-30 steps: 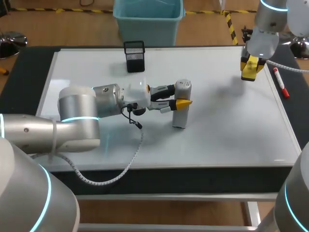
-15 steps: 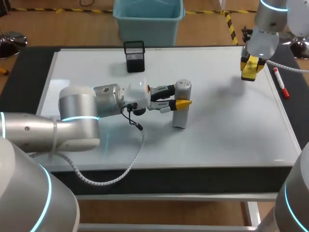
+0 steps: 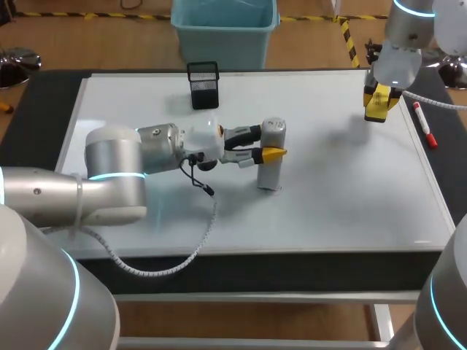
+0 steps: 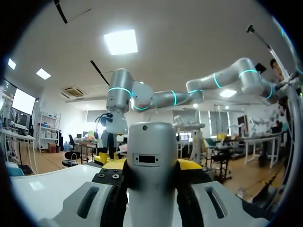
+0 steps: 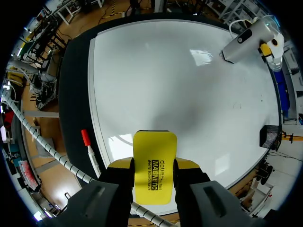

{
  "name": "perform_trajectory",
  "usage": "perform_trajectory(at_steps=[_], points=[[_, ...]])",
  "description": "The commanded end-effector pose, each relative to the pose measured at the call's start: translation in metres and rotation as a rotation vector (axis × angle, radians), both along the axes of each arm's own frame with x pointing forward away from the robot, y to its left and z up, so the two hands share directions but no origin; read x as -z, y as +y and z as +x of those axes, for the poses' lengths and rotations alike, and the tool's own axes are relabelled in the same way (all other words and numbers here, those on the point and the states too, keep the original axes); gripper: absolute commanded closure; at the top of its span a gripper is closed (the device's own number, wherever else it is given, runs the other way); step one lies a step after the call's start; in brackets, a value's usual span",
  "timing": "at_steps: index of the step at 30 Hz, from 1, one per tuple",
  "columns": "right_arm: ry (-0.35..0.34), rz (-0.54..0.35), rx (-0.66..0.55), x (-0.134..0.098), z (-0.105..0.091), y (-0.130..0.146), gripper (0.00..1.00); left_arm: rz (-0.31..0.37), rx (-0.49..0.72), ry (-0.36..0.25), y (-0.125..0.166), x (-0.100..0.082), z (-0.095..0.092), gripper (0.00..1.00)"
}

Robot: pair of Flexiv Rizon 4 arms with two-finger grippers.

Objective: Pick up the inspection probe, press it on each red-marked spot on the whiteboard one by one, put down the probe, pick up the eraser, and wipe off all the red marks.

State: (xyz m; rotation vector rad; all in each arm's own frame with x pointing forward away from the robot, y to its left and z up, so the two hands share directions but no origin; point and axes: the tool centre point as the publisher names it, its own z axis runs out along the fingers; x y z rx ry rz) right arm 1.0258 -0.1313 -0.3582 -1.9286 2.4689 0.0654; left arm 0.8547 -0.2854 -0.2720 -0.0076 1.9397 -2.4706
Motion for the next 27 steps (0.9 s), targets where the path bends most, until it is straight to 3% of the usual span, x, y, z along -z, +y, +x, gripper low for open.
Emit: perform_trajectory(at_steps=[1, 10, 27], points=[[-0.001, -0.003, -0.002, -0.001, 0.000, -0.001, 1.00, 0.030, -0.012, -0.016, 0.026, -0.019, 0.001, 1.00], [-0.001, -0.003, -0.002, -0.001, 0.000, -0.001, 1.00, 0.027, -0.053, -0.044, 0.073, -0.039, 0.016, 1.00], [-0.001, -0.003, -0.002, -0.001, 0.000, -0.001, 1.00, 0.002, -0.104, -0.031, 0.172, -0.041, 0.062, 1.00]])
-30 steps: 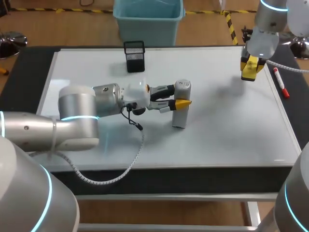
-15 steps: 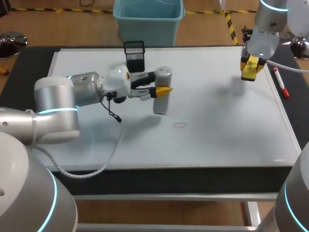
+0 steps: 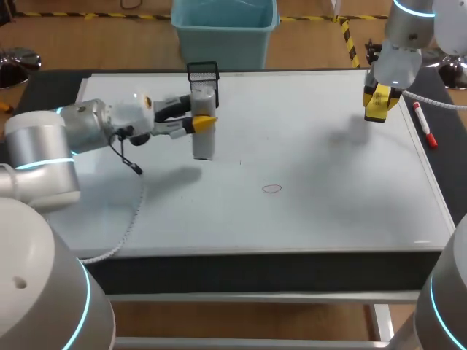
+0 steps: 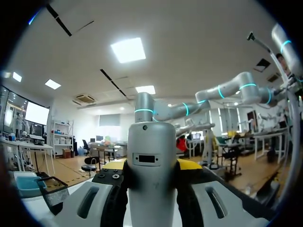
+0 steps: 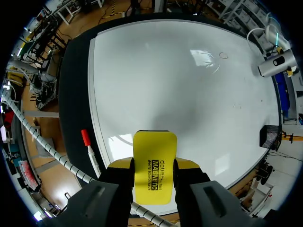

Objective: Pick up the inspection probe, press it on each red-marked spot on the whiteboard one by one, put down the probe, pick up the eraser, and wipe off all the red marks.

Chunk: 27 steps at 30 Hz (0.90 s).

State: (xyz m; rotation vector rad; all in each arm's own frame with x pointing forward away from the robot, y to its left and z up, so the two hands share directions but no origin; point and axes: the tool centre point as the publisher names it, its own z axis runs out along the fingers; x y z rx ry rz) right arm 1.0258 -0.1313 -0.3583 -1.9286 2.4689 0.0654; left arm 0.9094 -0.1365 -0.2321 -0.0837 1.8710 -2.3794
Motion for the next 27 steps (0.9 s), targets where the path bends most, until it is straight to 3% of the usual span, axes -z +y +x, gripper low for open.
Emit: perform_trajectory(at_steps=[1, 16, 27], points=[[-0.001, -0.003, -0.003, -0.001, 0.000, -0.001, 1.00, 0.000, 0.014, 0.001, 0.029, -0.001, 0.011, 1.00], [-0.001, -0.003, -0.003, -0.001, 0.000, -0.001, 1.00, -0.012, -0.009, 0.023, 0.097, 0.005, 0.049, 1.00], [-0.001, -0.003, -0.003, -0.001, 0.000, -0.001, 1.00, -0.019, -0.015, 0.023, 0.116, 0.005, 0.056, 1.00]])
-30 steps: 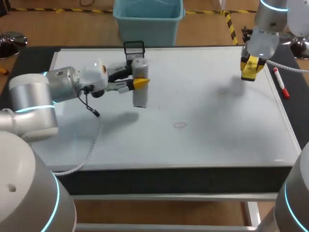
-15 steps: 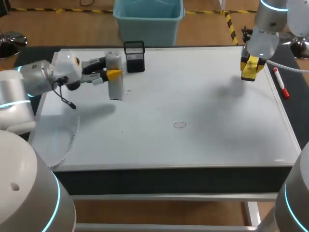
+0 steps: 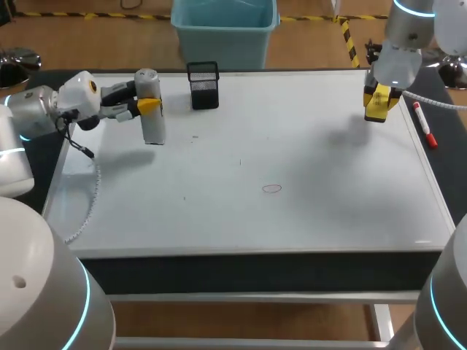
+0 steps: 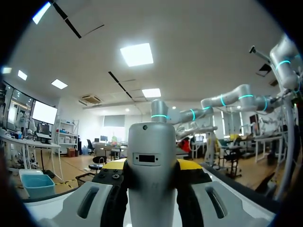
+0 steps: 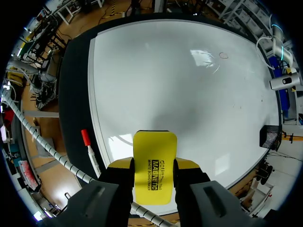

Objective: Pick up the inspection probe, press it on each red-marked spot on the whiteboard one by one, put down the probe, pick up the eraser, and wipe off all the red marks.

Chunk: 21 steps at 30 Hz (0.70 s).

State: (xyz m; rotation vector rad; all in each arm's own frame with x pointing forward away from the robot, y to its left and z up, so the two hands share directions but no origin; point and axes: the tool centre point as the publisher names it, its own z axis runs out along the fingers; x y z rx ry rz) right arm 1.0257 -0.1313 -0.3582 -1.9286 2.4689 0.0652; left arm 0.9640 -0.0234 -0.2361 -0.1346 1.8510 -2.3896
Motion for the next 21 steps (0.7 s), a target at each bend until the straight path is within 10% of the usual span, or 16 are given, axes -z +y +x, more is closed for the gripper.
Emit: perform_trajectory(at_steps=[1, 21], points=[[-0.001, -0.003, -0.002, -0.0008, 0.0001, -0.0008, 1.00, -0.002, 0.008, -0.001, 0.0025, 0.0006, 0.0016, 1.00], [-0.006, -0.034, -0.014, 0.0003, -0.0071, 0.0083, 1.00, -0.002, 0.008, -0.001, 0.0025, 0.0006, 0.0016, 1.00]])
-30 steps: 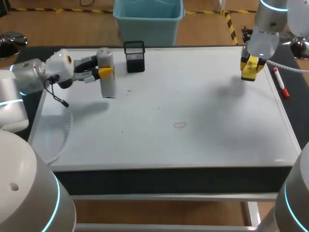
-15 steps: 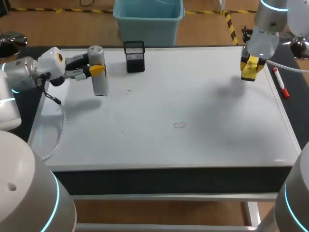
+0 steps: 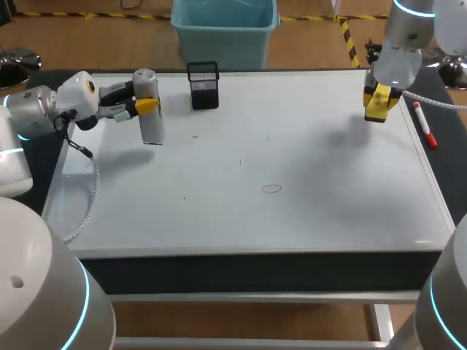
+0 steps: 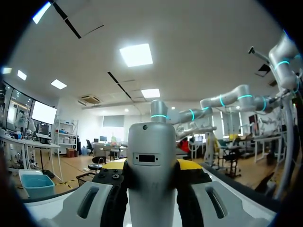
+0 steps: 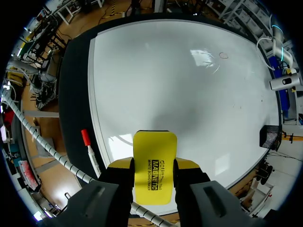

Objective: Pick up the inspection probe, press it on each red-marked spot on the whiteboard one by one, put down the probe, pick up the eraser, and wipe off all the red marks.

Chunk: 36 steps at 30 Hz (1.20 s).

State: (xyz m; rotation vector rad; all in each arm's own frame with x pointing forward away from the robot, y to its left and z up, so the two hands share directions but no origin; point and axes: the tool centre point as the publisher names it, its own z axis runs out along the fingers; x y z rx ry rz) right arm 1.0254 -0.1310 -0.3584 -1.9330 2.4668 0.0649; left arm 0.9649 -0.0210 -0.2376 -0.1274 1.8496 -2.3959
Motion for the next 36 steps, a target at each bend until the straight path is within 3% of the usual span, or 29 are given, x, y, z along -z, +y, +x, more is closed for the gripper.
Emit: perform_trajectory(at_steps=[1, 18, 36], points=[[-0.010, -0.037, -0.023, 0.001, -0.012, 0.013, 1.00, 0.001, 0.002, 0.000, 0.000, -0.001, 0.001, 1.00], [-0.063, -0.012, -0.153, 0.001, -0.122, 0.111, 1.00, 0.001, 0.002, 0.000, 0.000, -0.001, 0.001, 1.00], [-0.030, 0.031, -0.183, 0.011, -0.189, 0.224, 1.00, 0.001, 0.002, 0.000, 0.000, -0.001, 0.001, 1.00]])
